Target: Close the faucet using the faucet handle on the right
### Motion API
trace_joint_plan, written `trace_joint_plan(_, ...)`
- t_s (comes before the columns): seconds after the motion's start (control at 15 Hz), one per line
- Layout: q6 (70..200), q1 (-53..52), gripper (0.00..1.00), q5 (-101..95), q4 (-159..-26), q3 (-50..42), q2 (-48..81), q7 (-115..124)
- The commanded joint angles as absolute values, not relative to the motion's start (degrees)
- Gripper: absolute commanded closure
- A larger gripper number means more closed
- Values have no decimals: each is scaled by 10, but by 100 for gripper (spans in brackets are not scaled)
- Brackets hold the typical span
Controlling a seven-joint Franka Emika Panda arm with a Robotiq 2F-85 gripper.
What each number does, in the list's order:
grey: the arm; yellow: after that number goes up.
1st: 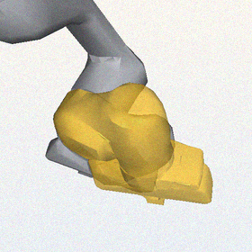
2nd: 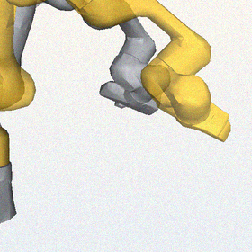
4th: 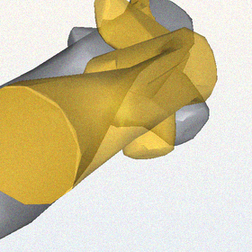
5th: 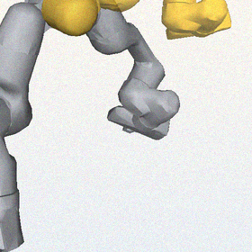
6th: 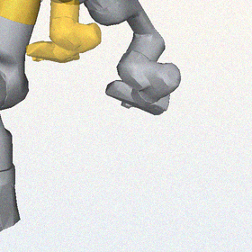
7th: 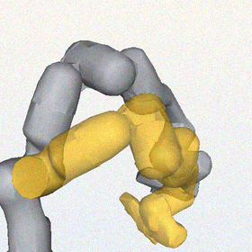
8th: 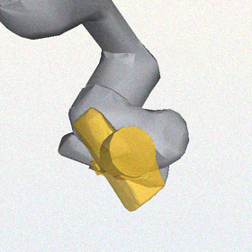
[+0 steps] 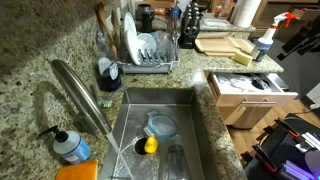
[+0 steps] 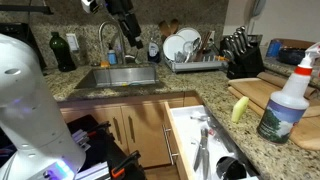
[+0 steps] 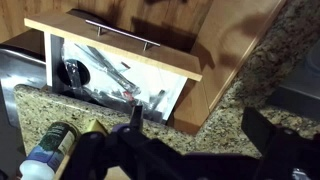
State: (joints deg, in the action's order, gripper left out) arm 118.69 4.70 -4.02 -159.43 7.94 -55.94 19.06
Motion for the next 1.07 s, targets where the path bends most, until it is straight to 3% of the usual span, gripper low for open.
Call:
trace_joint_plan(0.0, 1184, 49, 0, -39, -1598, 81, -558, 189)
trace_joint_plan(0.53, 1170, -87, 0, 58, -1512, 81, -480, 78)
trace_joint_plan(1.0, 1183, -88, 0, 57, -1524, 87, -498, 96)
